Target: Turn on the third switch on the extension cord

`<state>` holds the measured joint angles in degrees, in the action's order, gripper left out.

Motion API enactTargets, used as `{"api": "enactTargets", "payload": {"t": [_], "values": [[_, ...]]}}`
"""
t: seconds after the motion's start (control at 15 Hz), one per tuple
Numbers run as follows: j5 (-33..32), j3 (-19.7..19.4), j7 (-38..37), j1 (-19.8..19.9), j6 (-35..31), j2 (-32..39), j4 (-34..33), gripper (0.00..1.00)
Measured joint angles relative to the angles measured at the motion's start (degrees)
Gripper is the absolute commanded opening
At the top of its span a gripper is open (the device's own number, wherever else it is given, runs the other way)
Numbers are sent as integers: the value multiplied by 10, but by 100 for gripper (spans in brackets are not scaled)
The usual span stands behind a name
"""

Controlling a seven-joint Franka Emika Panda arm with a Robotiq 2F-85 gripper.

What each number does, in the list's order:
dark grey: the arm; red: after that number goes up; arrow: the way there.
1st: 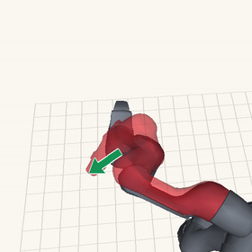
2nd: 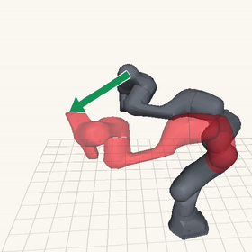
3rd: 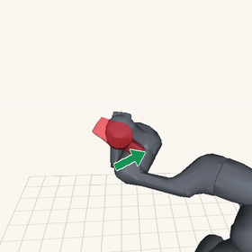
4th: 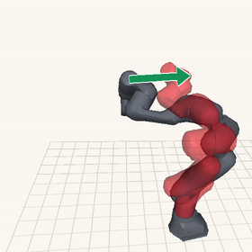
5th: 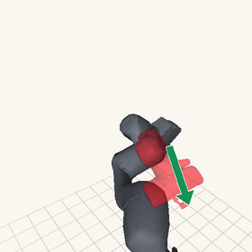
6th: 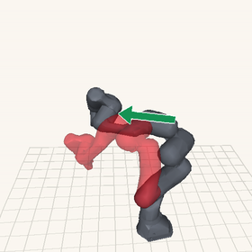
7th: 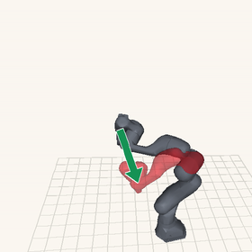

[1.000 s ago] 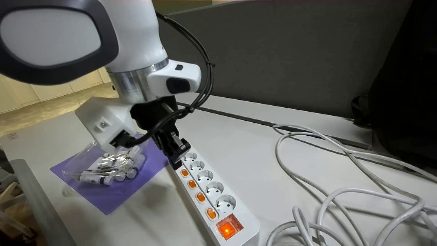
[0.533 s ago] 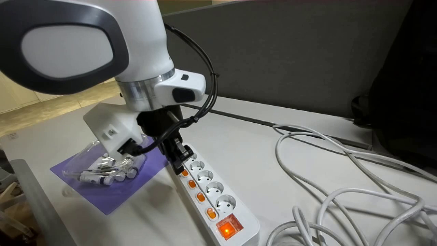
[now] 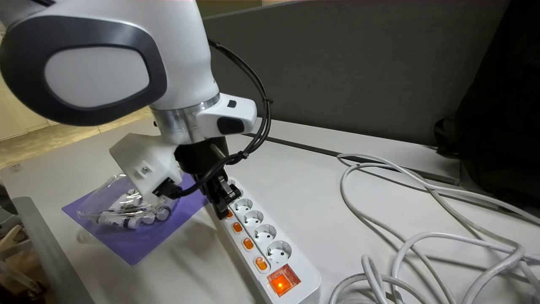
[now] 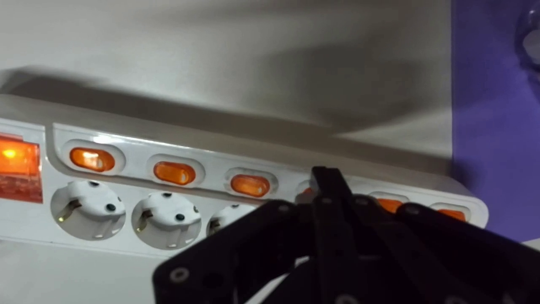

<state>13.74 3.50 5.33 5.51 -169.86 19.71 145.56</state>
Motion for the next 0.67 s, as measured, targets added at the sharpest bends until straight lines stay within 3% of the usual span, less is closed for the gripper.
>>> {"api": "enactTargets", "payload": {"t": [0.67], "values": [[5,38,0,37,-8,12,-16,0]]}}
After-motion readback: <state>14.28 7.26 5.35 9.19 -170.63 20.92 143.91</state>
